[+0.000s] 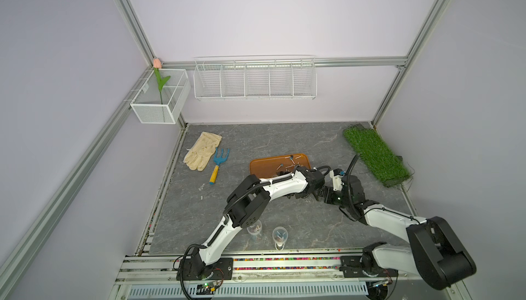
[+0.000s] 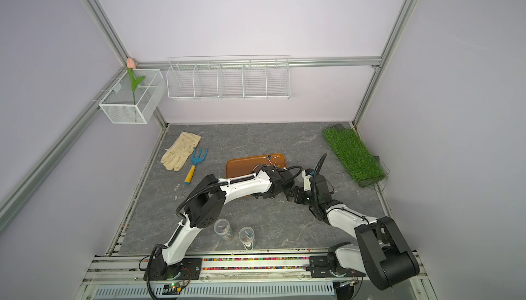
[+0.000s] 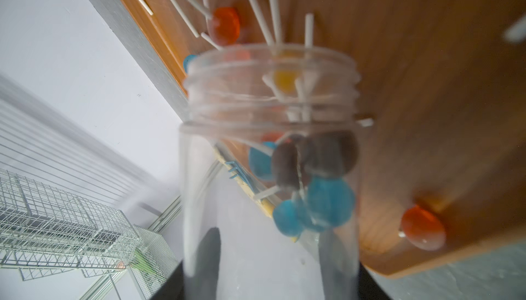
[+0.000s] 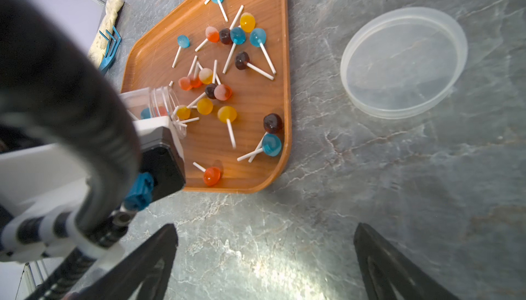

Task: Pour the candies out of the jar
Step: 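Pour the candies out of the jar onto the tray.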

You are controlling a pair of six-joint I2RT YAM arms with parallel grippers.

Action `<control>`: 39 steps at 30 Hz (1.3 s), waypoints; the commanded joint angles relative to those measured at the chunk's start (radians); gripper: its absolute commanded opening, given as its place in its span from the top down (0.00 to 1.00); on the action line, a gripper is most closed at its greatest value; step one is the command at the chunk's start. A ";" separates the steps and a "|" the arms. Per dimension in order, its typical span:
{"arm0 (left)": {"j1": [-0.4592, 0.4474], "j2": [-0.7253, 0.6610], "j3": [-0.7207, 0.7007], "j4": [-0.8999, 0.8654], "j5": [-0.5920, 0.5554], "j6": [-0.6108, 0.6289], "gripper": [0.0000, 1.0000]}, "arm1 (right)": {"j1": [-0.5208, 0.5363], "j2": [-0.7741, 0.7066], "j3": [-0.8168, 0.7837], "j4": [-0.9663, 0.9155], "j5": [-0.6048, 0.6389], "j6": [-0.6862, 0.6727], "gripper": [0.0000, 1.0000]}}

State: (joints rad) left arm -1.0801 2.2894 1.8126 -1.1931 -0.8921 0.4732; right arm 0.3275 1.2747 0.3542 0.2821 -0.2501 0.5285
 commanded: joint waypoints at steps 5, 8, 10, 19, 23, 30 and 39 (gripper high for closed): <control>-0.005 -0.019 -0.042 -0.020 -0.032 0.007 0.55 | 0.005 0.009 -0.005 0.031 -0.007 0.018 0.00; 0.004 -0.059 -0.082 -0.019 -0.059 0.008 0.55 | 0.004 0.001 -0.005 0.026 -0.007 0.019 0.00; 0.018 -0.089 -0.103 -0.015 -0.073 0.005 0.55 | 0.005 -0.007 -0.003 0.019 -0.007 0.018 0.00; 0.042 -0.125 -0.059 -0.032 0.011 -0.058 0.55 | 0.004 -0.044 0.003 -0.021 -0.005 0.009 0.00; 0.040 -0.119 -0.125 -0.007 -0.032 -0.052 0.56 | 0.006 -0.047 0.003 -0.029 -0.011 0.006 0.00; 0.042 -0.155 -0.228 0.071 -0.126 -0.023 0.55 | 0.004 -0.072 0.003 -0.061 0.000 -0.007 0.00; 0.031 -0.140 -0.234 0.051 -0.193 -0.052 0.56 | 0.007 -0.047 -0.001 -0.041 -0.007 -0.002 0.00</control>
State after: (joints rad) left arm -1.0271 2.1281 1.6150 -1.1301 -0.9588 0.3988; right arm 0.3290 1.2209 0.3534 0.2420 -0.2523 0.5270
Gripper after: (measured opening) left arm 0.547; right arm 0.998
